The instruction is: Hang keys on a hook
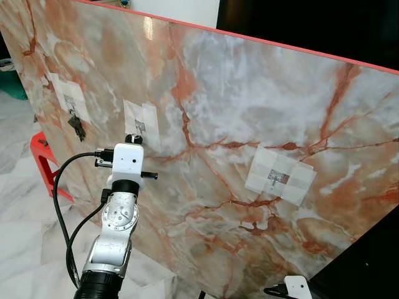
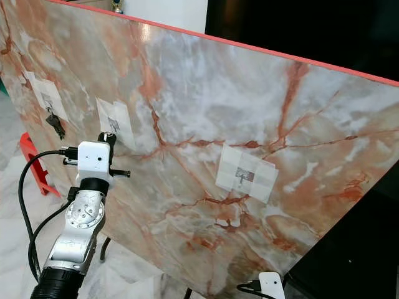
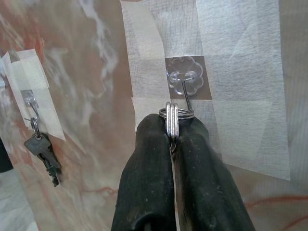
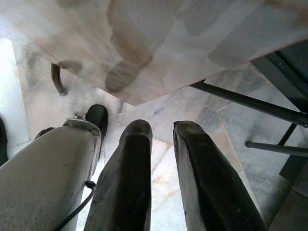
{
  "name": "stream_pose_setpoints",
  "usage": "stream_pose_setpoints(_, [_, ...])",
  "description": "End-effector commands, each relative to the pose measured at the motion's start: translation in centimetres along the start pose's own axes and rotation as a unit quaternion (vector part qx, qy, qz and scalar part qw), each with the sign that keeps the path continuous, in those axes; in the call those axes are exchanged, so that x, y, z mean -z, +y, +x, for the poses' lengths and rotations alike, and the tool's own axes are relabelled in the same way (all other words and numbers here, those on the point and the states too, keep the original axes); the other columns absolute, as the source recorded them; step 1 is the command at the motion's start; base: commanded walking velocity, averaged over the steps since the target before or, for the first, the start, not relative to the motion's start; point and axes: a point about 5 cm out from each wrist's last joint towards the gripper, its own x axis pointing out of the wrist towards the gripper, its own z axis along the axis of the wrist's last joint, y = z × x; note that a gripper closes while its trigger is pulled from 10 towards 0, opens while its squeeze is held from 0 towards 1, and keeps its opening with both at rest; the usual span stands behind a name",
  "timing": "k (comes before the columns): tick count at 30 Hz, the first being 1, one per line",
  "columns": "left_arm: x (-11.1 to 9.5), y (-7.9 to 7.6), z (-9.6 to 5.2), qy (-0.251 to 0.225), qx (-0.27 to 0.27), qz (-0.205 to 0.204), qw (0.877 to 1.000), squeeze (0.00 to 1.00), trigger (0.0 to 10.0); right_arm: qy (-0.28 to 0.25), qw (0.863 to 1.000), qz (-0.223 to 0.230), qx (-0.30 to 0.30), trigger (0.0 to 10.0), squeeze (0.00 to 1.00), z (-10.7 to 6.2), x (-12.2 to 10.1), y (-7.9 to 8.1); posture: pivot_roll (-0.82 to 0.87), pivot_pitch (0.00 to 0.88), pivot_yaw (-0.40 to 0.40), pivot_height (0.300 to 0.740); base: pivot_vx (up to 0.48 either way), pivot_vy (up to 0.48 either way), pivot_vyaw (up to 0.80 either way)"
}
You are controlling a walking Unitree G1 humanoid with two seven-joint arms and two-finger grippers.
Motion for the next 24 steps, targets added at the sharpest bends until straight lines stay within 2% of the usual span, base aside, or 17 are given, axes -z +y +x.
stream_pose_setpoints(1, [4.0,-0.1,-1.8,0.109,0.005,0.012,0.994,0.00,10.0,-0.012,1.000,0.001,0.010,10.0,0.00,0.0,-0.8,-0.7,0.10,0.000,-0.130,0.740,0.000,0.000,0.00])
stream_pose_setpoints(14, [3.7,-0.5,-2.1,0.107,0.010,0.004,0.994,0.00,10.0,-0.012,1.000,0.000,0.010,10.0,0.00,0.0,-0.7,-0.7,0.10,0.000,-0.129,0.740,0.000,0.000,0.00])
stream_pose_setpoints(24, [4.1,-0.2,-3.1,0.128,0.004,0.012,0.992,0.00,10.0,-0.012,1.000,-0.001,0.009,10.0,0.00,0.0,-0.7,-0.7,0.10,0.000,-0.126,0.740,0.000,0.000,0.00])
